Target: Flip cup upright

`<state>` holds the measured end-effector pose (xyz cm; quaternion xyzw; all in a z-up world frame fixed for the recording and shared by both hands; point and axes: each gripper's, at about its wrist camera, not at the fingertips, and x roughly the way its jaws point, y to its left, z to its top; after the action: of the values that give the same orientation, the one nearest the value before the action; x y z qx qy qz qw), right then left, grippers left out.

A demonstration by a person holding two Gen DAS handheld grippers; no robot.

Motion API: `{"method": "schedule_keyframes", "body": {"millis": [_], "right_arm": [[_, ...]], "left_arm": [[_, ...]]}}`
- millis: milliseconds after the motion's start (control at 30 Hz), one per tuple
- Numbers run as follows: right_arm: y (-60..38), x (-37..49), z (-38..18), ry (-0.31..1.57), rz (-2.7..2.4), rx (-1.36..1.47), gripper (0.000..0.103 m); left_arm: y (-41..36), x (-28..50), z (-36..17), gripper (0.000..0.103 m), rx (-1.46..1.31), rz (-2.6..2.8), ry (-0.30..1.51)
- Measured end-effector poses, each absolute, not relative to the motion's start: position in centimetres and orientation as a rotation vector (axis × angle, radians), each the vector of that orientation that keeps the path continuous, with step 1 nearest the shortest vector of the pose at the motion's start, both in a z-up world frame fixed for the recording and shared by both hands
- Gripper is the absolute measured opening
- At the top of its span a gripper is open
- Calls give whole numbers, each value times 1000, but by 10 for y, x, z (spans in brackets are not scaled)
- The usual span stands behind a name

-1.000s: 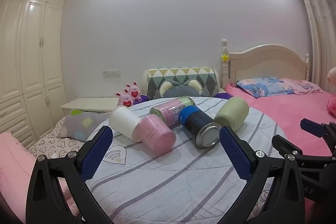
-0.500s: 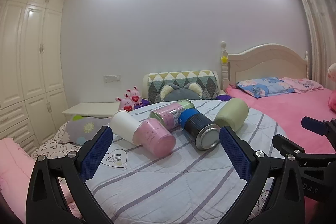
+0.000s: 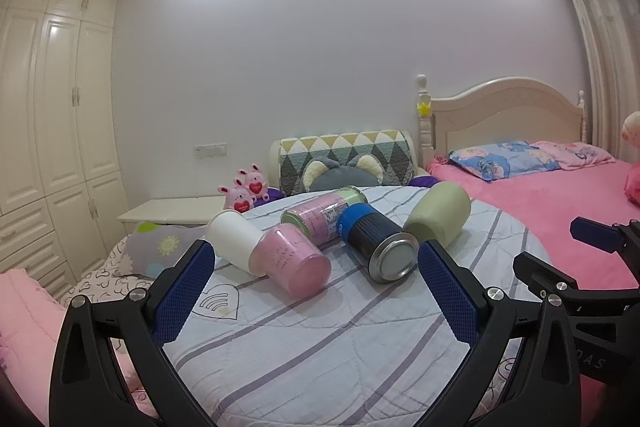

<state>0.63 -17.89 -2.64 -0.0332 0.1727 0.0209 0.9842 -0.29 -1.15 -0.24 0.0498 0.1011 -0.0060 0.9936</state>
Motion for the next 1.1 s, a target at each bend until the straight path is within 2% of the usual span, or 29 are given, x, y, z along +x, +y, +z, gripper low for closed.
{"method": "schedule_keyframes", "body": {"millis": [567, 1100], "right_arm": [[-178, 12, -30, 374, 44, -69, 80], [-157, 41, -23, 418, 99, -101, 80]], "left_arm": [[-11, -2, -3, 103, 101, -14, 212], [5, 25, -6, 103, 111, 27, 305]]}}
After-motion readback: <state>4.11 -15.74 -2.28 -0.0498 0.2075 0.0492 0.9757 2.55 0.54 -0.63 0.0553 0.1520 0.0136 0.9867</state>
